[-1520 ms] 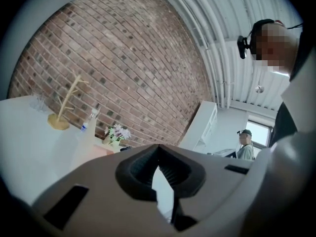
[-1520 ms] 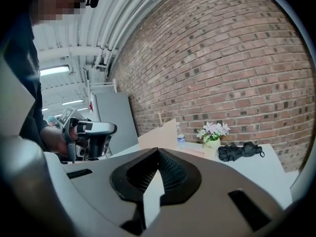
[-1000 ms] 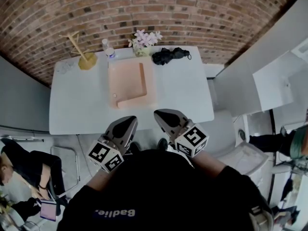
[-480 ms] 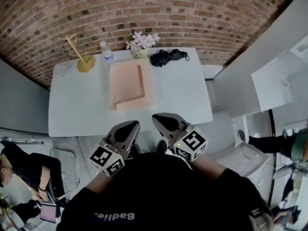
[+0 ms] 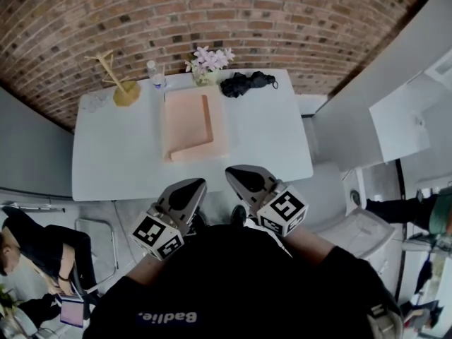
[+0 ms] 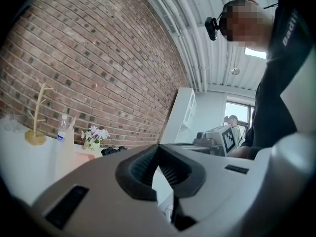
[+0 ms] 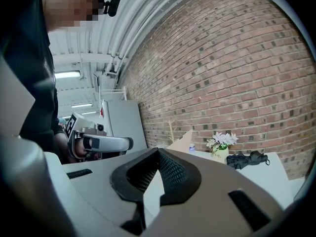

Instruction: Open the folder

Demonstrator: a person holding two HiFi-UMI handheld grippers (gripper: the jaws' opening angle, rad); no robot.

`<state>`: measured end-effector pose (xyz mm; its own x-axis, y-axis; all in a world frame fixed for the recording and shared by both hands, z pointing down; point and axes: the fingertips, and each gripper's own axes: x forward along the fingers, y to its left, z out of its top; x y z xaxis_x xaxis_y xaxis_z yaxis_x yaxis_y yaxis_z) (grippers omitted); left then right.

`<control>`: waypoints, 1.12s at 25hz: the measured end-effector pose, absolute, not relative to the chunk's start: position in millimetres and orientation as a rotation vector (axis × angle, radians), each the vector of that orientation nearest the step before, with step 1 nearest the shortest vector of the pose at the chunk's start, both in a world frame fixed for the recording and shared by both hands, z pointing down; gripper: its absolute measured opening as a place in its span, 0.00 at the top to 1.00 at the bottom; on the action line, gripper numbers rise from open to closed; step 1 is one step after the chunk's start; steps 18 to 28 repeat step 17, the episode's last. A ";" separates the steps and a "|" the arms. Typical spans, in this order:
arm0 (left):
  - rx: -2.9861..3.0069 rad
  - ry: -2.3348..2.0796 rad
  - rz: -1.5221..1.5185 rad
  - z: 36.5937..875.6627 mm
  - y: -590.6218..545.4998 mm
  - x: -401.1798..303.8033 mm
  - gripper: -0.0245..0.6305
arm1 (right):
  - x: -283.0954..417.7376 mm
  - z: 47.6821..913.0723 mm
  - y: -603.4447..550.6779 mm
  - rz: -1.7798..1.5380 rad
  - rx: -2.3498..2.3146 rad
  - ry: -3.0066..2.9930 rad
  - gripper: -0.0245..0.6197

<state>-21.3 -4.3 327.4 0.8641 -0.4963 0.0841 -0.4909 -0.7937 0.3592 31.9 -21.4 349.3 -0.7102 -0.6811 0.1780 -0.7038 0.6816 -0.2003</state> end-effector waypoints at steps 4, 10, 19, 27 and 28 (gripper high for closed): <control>2.662 -0.740 -0.026 325.9 -5.2 -22.0 0.96 | 30.8 349.3 -21.8 0.390 1.153 -2.800 0.92; 2.663 -0.737 -0.017 328.3 -2.9 -23.2 0.96 | 29.6 350.1 -19.8 0.379 1.147 -2.792 0.92; 2.667 -0.745 -0.027 327.9 -3.5 -24.8 0.96 | 29.1 353.7 -19.0 0.382 1.147 -2.785 0.92; 2.667 -0.745 -0.027 327.9 -3.5 -24.8 0.96 | 29.1 353.7 -19.0 0.382 1.147 -2.785 0.92; 2.667 -0.745 -0.027 327.9 -3.5 -24.8 0.96 | 29.1 353.7 -19.0 0.382 1.147 -2.785 0.92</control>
